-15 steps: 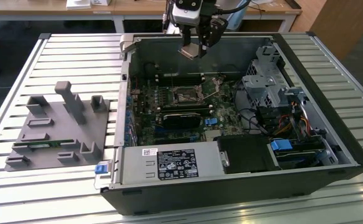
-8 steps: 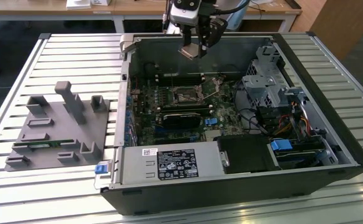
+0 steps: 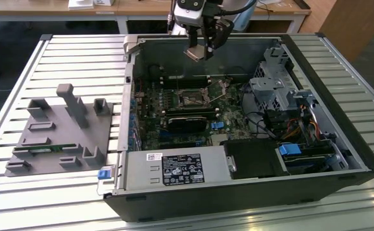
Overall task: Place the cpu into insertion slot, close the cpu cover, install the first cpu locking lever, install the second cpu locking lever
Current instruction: 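Place the cpu into insertion slot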
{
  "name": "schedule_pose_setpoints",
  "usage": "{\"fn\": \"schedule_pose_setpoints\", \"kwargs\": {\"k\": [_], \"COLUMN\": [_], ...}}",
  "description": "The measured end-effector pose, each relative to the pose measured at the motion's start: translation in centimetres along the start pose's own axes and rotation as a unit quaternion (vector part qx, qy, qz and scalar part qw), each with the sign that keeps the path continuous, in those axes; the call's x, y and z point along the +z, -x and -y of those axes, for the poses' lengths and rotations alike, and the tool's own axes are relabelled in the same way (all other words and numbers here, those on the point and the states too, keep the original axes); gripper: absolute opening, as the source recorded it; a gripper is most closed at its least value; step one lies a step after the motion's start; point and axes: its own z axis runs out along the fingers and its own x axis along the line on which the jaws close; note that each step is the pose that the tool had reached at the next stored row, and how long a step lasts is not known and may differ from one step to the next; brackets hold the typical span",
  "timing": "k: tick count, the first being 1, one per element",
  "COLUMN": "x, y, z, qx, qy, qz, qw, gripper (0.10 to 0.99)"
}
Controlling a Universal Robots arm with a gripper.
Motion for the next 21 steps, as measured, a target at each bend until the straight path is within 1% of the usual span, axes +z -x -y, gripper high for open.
{"fn": "schedule_pose_setpoints", "kwargs": {"k": [12, 21], "x": [0.03, 0.08], "y": [0.00, 0.00], "z": [0.00, 0.01], "qx": [0.027, 0.051], "qy": [0.0005, 0.0010], "qz": [0.0024, 0.0045], "qw": [0.9996, 0.9987], "gripper": [0.537, 0.537]}}
